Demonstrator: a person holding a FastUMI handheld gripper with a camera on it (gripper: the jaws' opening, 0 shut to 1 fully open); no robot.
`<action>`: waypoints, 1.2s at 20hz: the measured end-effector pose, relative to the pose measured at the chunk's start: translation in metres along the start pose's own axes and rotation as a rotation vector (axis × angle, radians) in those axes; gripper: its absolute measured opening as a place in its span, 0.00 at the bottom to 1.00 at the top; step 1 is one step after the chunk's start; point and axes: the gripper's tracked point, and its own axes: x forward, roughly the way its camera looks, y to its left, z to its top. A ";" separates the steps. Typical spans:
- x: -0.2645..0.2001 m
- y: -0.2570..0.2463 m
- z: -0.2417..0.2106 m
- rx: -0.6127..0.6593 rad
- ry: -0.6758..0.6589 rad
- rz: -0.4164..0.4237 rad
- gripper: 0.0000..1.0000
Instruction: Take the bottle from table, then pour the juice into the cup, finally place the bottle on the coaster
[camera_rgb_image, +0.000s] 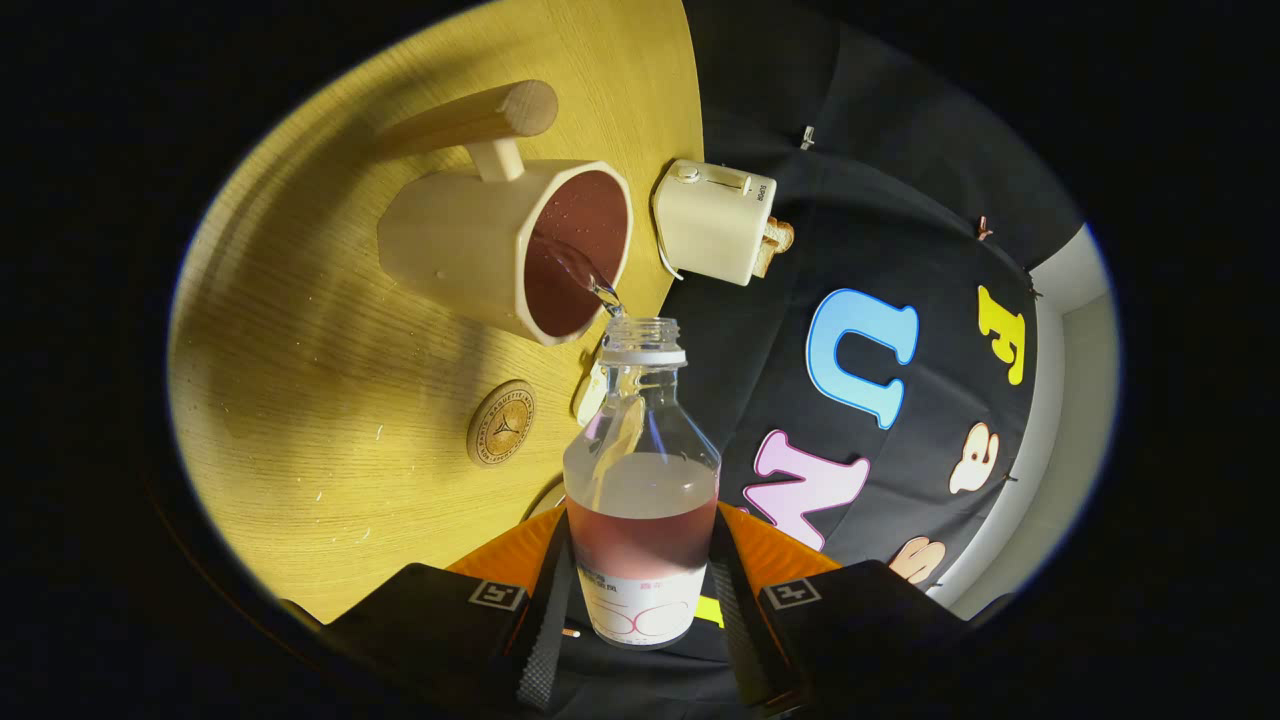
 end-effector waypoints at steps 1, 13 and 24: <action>-0.001 -0.001 0.000 -0.007 -0.002 -0.003 0.71; -0.003 -0.011 0.003 -0.088 -0.028 -0.036 0.71; -0.003 -0.019 0.008 -0.151 -0.042 -0.049 0.71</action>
